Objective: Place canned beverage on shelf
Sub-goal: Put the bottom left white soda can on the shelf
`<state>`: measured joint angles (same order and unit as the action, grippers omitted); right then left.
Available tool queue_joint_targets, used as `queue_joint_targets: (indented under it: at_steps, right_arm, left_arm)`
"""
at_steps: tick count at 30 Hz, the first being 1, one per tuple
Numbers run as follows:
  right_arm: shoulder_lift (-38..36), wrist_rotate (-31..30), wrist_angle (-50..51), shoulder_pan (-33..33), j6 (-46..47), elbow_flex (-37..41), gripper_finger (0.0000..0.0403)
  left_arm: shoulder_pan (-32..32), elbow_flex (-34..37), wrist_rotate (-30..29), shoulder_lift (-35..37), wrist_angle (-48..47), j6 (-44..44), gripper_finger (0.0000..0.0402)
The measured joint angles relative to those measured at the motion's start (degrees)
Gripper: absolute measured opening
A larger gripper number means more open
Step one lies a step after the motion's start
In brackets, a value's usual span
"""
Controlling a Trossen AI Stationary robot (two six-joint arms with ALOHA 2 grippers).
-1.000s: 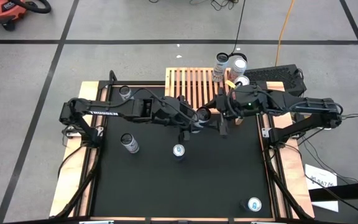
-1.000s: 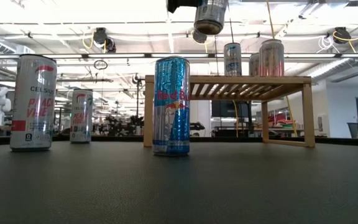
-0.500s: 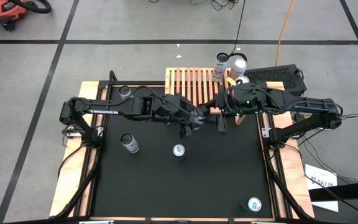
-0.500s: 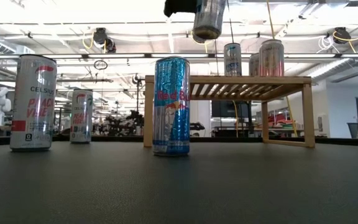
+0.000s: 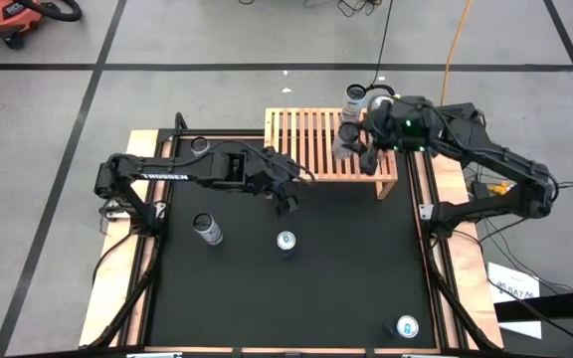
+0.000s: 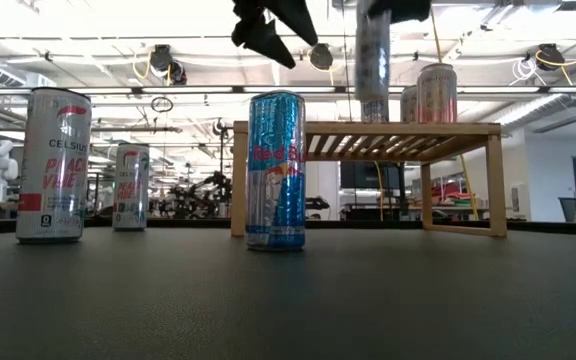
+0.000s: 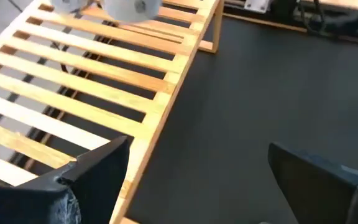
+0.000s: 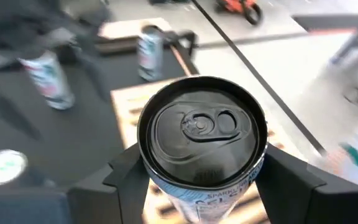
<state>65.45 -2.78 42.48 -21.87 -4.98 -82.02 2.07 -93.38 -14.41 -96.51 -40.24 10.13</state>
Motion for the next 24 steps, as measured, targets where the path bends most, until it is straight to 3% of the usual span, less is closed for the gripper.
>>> queue_joint_targets:
  at_steps: [12, 21, 24]
  right_arm:
    - [3.9, 10.5, 1.18, -15.88, -2.06, 0.0, 0.0233]
    - [3.76, 20.69, 0.76, -23.23, -2.22, 2.58, 0.0235]
    - [3.63, 21.43, -0.46, -24.27, -2.05, 4.54, 0.0235]
  left_arm:
    - [6.19, 0.06, 0.44, 0.01, -0.55, -4.83, 0.0363]
    - [8.27, 0.08, 1.21, 0.35, -2.5, -6.61, 0.0363]
    - [8.88, 0.08, 1.24, 0.35, -2.5, -7.54, 0.0363]
